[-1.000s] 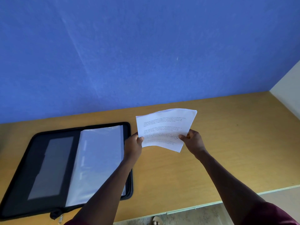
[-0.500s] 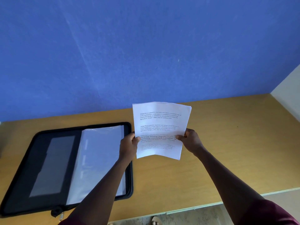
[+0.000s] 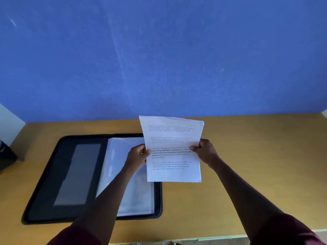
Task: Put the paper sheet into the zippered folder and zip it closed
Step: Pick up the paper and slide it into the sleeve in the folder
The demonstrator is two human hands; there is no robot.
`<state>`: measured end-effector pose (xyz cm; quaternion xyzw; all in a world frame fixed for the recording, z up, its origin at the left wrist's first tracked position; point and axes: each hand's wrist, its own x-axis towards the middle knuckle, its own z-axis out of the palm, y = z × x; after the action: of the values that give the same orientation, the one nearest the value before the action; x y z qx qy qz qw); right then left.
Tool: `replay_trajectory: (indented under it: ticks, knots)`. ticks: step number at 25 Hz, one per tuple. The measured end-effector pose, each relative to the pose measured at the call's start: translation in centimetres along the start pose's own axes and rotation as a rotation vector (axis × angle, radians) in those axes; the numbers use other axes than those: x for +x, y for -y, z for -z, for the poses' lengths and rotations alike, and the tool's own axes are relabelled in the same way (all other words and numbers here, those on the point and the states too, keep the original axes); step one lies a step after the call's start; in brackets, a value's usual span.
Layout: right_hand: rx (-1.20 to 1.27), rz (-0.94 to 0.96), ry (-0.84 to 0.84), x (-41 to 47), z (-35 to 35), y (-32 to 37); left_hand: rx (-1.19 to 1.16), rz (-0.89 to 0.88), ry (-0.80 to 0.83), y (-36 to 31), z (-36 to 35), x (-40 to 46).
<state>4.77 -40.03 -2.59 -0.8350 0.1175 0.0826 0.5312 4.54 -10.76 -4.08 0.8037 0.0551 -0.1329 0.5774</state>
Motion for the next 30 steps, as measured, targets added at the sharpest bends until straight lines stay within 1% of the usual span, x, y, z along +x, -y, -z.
replay_trajectory:
  ticks: [3, 4, 6, 8, 11, 16, 20, 23, 27, 30]
  knots:
    - [0.036, -0.021, -0.022, 2.0, -1.9, 2.1, -0.060, 0.054, -0.036, 0.7, 2.7, 1.0]
    - [0.050, -0.022, -0.033, 2.8, -2.4, 2.8, -0.004, 0.056, -0.052, 1.0, 3.7, 1.3]
    - [0.080, -0.022, -0.053, 4.5, -3.6, 4.2, 0.255, 0.035, -0.109, 2.2, 6.0, 2.3]
    - [0.108, -0.027, -0.066, 6.0, -5.0, 5.4, 0.471, 0.013, -0.104, 3.5, 8.0, 3.4]
    - [0.122, -0.012, -0.080, 8.3, -7.0, 7.4, 0.721, 0.001, -0.039, 4.9, 10.3, 4.8]
    - [0.126, 0.013, -0.113, 11.7, -9.6, 10.4, 1.051, -0.105, -0.001, 6.0, 12.2, 6.5]
    - [0.142, 0.019, -0.132, 13.6, -11.2, 12.2, 1.197, -0.173, 0.074, 6.0, 12.6, 7.5]
    - [0.162, 0.026, -0.129, 14.9, -12.5, 13.3, 1.273, -0.170, 0.086, 5.6, 12.7, 8.2]
    - [0.177, 0.031, -0.126, 15.9, -14.5, 14.4, 1.295, -0.166, 0.099, 5.4, 12.9, 8.9]
    - [0.201, 0.033, -0.131, 16.5, -16.1, 15.0, 1.268, -0.170, 0.106, 5.6, 13.2, 9.2]
